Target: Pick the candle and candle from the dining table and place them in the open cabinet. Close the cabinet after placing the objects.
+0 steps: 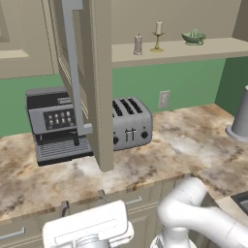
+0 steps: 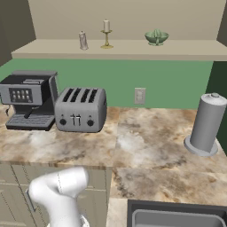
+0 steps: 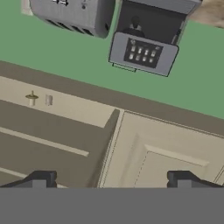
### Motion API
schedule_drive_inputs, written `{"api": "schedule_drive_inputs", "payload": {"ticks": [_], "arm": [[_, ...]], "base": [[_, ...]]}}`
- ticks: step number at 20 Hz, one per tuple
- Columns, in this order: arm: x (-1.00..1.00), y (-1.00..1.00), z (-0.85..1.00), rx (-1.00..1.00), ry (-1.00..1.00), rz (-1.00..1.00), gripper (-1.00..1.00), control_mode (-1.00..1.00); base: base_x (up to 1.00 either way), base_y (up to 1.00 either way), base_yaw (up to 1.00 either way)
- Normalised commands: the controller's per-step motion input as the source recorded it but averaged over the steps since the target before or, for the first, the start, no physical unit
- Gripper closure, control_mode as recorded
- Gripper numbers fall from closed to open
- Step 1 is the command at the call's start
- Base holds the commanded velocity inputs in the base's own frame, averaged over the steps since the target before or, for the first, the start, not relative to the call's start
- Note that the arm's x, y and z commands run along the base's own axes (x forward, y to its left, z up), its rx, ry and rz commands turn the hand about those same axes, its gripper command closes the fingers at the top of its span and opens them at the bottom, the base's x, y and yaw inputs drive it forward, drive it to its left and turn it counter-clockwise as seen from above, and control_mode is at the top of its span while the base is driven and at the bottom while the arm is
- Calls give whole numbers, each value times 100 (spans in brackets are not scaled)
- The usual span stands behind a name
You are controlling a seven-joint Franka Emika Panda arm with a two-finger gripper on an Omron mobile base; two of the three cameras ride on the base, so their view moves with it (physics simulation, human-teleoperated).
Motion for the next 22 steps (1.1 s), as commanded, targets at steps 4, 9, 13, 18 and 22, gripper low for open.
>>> {"api": "schedule_drive_inputs", "payload": {"ticks": [4,9,13,18,22], "arm": [[8,81,-5,-5,0,-3,-100,-100],[22,55,0,-2,0,-8,-100,-100],[28,51,0,-1,0,-8,-100,-100],[28,34,0,0,-1,-10,-100,-100],[25,2,6,0,-1,-16,-100,-100]], "base": [[0,0,0],[0,0,0],[0,0,0],[0,0,0],[0,0,0]]}}
